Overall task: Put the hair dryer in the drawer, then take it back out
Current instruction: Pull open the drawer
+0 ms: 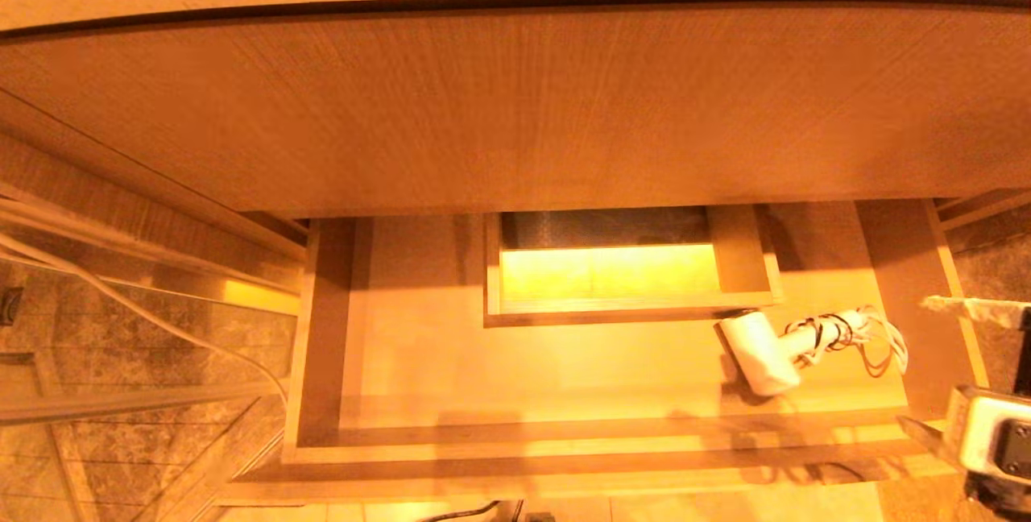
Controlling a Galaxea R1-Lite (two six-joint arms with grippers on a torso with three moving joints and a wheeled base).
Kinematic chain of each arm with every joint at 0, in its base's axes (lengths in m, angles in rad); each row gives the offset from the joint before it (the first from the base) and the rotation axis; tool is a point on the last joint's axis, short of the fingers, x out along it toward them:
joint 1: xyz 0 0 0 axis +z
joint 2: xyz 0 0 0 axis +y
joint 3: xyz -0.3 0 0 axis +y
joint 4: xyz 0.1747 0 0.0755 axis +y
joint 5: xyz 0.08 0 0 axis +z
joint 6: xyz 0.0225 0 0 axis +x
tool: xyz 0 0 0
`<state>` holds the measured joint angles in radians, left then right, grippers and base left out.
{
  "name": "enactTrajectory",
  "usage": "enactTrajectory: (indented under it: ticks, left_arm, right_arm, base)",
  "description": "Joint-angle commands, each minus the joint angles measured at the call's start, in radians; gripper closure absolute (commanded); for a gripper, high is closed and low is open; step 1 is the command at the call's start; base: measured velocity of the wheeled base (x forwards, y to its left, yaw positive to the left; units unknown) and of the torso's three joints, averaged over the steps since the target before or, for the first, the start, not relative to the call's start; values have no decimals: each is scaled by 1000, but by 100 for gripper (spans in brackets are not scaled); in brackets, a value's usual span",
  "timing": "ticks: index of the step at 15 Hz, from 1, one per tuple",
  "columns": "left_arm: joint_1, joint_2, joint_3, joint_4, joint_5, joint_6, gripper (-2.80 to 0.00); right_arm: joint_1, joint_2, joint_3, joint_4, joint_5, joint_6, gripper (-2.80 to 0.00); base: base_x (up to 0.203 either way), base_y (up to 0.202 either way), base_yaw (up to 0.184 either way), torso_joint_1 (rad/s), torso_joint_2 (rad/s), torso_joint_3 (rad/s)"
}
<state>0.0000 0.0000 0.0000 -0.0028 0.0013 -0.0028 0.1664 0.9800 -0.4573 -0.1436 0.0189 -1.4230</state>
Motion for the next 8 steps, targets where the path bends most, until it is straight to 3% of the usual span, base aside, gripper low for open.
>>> enactTrajectory:
  ticks: [1, 8]
  left_arm:
    - [0, 0, 0, 0, 0, 0, 0]
    - [0, 0, 0, 0, 0, 0, 0]
  right_arm:
    - [0, -179, 4, 102, 2, -5, -280]
    - [-112, -319, 27, 181, -36, 29, -280]
  base:
    - [0, 0, 0, 0, 0, 0]
    - [0, 0, 0, 0, 0, 0]
